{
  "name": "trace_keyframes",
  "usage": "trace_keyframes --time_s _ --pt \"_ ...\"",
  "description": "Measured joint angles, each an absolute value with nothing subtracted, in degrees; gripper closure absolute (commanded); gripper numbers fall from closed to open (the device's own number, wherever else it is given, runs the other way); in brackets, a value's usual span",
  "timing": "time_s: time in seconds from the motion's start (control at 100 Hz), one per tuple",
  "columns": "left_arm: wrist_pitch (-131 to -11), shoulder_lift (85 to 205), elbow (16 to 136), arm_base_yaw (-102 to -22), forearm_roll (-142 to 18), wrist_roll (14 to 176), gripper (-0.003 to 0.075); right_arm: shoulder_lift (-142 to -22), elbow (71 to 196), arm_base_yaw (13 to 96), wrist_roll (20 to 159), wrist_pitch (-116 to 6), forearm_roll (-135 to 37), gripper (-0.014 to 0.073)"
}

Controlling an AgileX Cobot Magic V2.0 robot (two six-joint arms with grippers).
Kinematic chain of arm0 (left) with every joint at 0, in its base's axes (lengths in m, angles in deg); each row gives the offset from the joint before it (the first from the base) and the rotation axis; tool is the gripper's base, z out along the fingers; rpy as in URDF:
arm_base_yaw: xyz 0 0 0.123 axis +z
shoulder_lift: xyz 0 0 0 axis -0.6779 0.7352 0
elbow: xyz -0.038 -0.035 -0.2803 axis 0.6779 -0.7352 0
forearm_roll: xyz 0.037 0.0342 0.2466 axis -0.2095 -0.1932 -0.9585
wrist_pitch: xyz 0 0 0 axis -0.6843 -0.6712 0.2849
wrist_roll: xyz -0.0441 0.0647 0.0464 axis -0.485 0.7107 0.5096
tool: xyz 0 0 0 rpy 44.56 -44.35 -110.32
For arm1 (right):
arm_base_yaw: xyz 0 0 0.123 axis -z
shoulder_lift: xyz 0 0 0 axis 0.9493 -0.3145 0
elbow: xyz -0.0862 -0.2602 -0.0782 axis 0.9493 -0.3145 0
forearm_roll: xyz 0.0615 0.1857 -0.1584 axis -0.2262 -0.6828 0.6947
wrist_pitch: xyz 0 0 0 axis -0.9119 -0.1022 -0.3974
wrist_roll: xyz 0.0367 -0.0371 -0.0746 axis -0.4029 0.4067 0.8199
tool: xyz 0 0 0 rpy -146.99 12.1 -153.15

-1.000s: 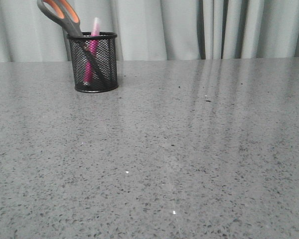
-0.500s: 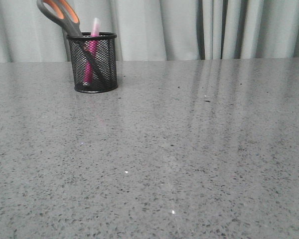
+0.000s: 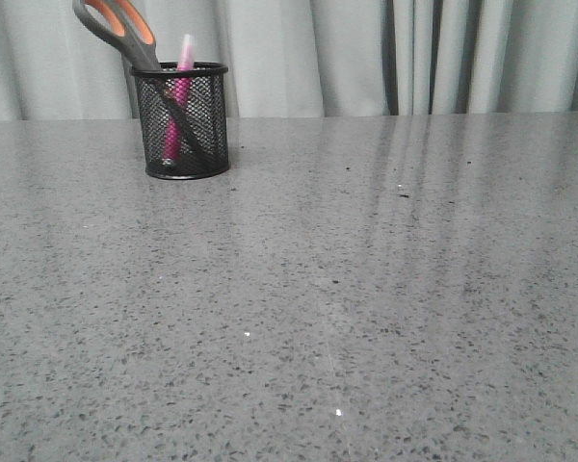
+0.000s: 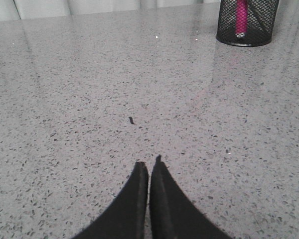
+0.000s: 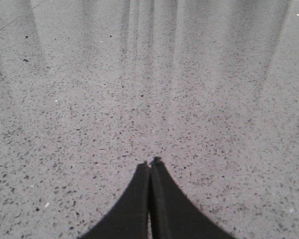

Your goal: Put pen and scissors into bin

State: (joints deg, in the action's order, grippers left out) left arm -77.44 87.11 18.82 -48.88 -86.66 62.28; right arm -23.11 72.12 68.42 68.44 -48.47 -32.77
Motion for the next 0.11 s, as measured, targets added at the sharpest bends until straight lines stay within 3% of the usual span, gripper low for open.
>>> trace_keyframes --time_s 0.11 --pt "-77.44 87.11 18.82 -48.88 -86.66 62.28 0.0739 -23.11 72.12 68.42 68.44 -48.47 -32.77 0.067"
